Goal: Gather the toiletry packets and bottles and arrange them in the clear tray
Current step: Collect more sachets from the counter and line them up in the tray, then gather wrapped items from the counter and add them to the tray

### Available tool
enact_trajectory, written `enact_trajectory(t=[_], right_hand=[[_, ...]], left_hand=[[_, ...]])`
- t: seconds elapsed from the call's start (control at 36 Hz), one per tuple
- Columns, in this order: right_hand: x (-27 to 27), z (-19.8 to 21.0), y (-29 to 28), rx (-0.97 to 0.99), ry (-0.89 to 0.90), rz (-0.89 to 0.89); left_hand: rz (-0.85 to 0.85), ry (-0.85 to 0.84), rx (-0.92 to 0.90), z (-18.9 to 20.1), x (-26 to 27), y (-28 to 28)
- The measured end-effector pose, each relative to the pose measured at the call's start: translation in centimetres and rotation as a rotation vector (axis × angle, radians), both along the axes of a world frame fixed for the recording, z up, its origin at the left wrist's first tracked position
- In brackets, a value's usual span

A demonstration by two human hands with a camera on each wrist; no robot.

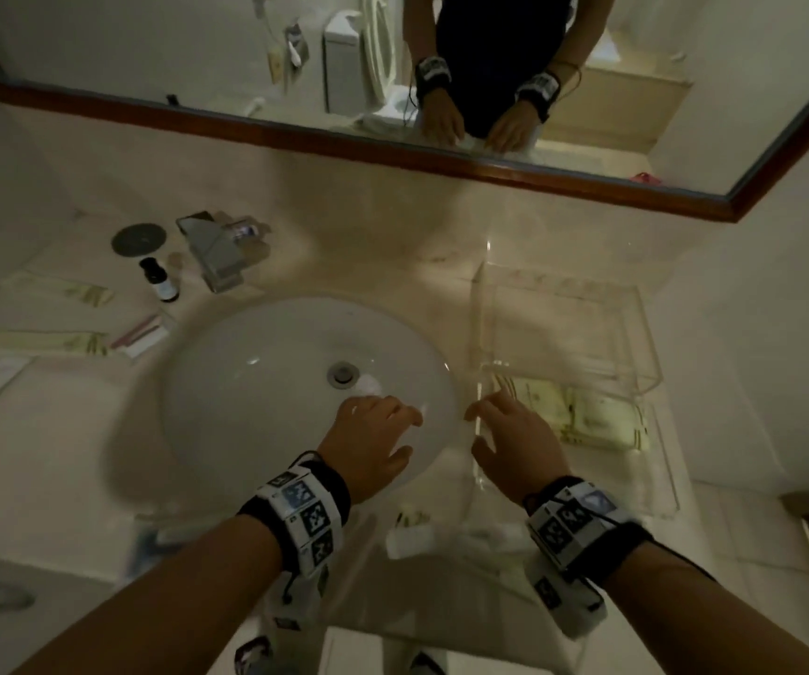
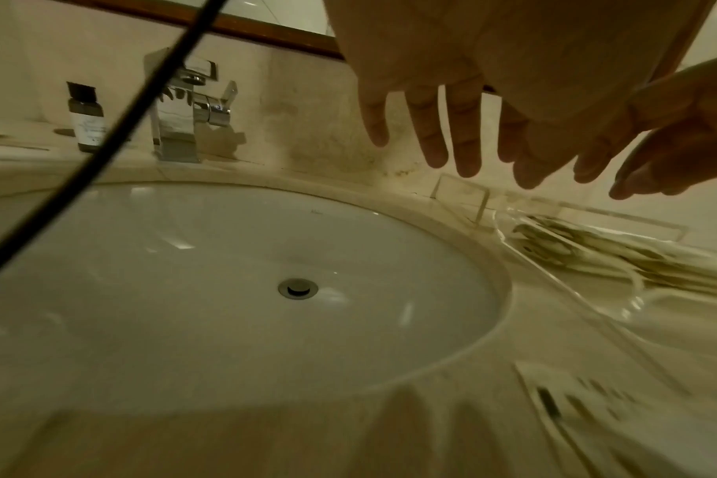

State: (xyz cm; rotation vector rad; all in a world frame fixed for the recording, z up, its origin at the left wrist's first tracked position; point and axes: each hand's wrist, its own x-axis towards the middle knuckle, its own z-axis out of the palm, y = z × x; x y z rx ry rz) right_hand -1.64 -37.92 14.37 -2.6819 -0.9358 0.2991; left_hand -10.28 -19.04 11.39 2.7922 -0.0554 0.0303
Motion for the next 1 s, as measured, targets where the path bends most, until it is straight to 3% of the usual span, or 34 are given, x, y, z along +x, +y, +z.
enact_trajectory(t=[0.25, 0.36, 0.47, 0.61, 1.0], right_hand=[[-3.8, -1.0, -5.6, 0.015, 0.078, -0.068], [-5.0, -1.6, -8.5, -0.036, 0.101, -0.087], [-6.2, -2.4, -10.6, -0.064, 0.116, -0.078], [-7.2, -3.9, -12.0, -0.151, 0.115, -0.047], [-7.5, -4.8, -11.0, -0.195, 0.223, -0.059]], left_hand=[[-0.248, -0.054, -0.038, -1.0, -4.3, -2.5], [-0.465, -0.132, 0.014, -1.9, -5.5, -4.4], [-0.600, -0.003, 0.079, -3.6, -6.3, -5.6], [-0.595, 0.091, 0.166, -4.4, -6.3, -5.8], [-0.428, 0.004, 0.236, -4.6, -5.0, -4.2]])
